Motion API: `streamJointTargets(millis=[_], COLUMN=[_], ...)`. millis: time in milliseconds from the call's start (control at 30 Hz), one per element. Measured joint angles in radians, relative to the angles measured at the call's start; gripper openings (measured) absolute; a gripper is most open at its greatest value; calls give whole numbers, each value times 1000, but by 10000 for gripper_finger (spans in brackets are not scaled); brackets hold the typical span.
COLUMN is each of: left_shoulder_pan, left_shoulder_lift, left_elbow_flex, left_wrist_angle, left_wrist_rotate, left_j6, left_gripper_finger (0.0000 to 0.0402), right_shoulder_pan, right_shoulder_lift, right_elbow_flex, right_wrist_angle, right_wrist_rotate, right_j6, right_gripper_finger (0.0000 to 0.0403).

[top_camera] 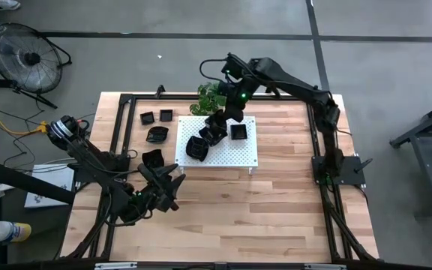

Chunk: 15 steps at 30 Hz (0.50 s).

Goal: Pick & Place Mini shaped plates
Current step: Stack the distorted square plate on top of the distorted square plates on the shelf

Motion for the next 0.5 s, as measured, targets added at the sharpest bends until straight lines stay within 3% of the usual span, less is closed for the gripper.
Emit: streamJointTargets(millis=[233,500], left_shoulder_pan=[0,0], left_shoulder_lift=[0,0], left_elbow_flex=[0,0], left_wrist_angle=[-26,-45], left_wrist_rotate=[0,0], left_j6=[-56,-87], left_gripper_finger=[221,221], right_shoulder_pan=[-6,3], right_shoulder_lift=[35,56], right_elbow_flex=[-4,-4], right_wrist_angle=[-31,-10], right_wrist_rotate=[19,154], right_j6=[-32,73], right_gripper_finger=[0,0])
